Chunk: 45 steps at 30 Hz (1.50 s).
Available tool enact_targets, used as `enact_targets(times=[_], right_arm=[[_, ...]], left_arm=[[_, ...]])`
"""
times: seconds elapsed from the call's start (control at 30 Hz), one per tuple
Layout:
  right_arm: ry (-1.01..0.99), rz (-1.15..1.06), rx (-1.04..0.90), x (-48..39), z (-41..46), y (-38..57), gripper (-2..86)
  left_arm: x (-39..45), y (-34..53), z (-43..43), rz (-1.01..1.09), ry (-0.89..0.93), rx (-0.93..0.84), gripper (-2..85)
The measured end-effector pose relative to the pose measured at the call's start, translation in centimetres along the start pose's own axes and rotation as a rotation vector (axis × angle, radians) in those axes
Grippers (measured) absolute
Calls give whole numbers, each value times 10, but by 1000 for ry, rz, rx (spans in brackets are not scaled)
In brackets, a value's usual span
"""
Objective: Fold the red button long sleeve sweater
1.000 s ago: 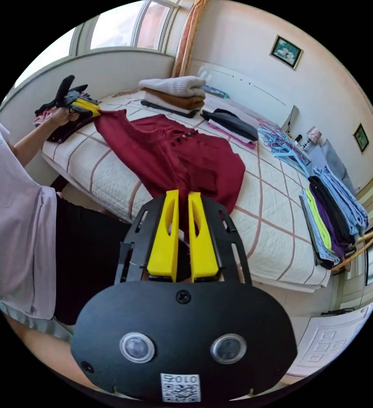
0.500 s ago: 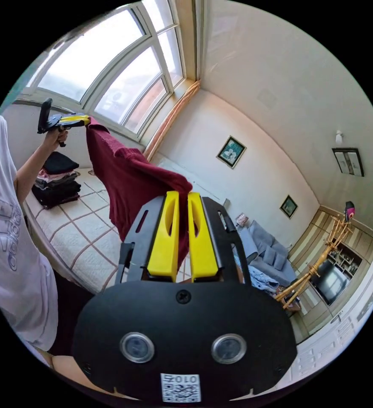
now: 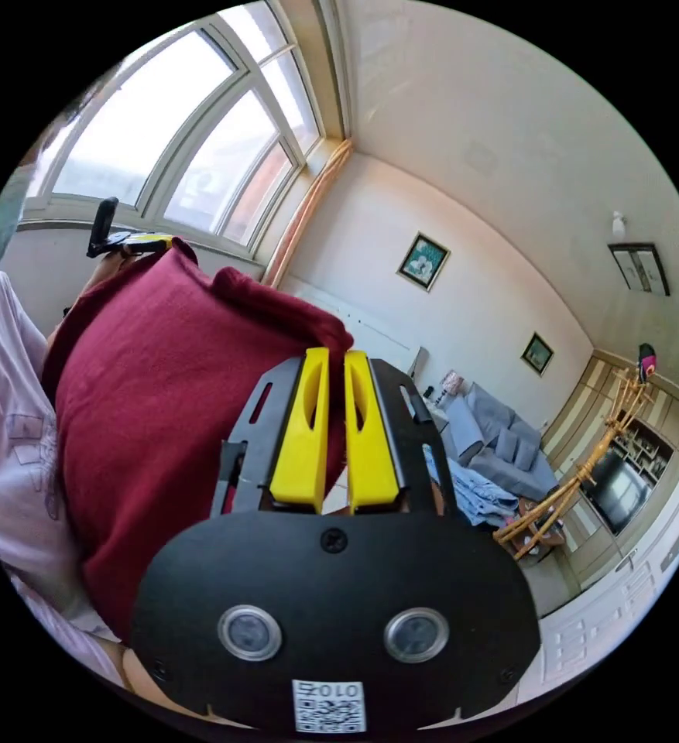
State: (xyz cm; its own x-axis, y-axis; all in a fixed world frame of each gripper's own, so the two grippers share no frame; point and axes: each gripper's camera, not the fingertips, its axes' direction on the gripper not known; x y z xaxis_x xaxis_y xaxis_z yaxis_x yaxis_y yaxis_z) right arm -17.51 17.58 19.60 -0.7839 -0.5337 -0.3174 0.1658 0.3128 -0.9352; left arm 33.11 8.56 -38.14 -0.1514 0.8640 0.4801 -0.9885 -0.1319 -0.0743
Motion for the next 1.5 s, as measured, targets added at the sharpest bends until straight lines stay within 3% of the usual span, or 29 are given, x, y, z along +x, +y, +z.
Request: enact_targets(times=[0.1,0.2,0.33,0.43,0.6,0.73,0.83,1.23,1.37,1.5], right_arm=[[-112,155,48,61,48,-20,35],[-38,172,181,90,50,-56,39],[67,77,152,83,58,-76,43],[38,1,66,68,95,-47,44],[-182,34,-180,46,198,67,46],[-264,120,-397,20,262,142,45],[-303,161,-519,-4,293,186,42],[-284,137,-531,-18,293,207,43],[-287,220,-622,-32,307,225,47],[-234,227,-673,-49,294,227,60]], left_arm=[[-61,-6,71,-130,150,67,-2],[-61,-48,92,34,9,139,-2],[-30,-62,102,200,-74,119,-2],[-4,-15,136,258,-12,12,-2],[58,116,214,261,214,-233,-2],[132,234,277,137,374,-447,-2],[187,291,308,94,385,-602,-3],[283,319,332,200,423,-632,1],[299,364,366,65,454,-721,19],[280,373,365,-47,490,-655,48]])
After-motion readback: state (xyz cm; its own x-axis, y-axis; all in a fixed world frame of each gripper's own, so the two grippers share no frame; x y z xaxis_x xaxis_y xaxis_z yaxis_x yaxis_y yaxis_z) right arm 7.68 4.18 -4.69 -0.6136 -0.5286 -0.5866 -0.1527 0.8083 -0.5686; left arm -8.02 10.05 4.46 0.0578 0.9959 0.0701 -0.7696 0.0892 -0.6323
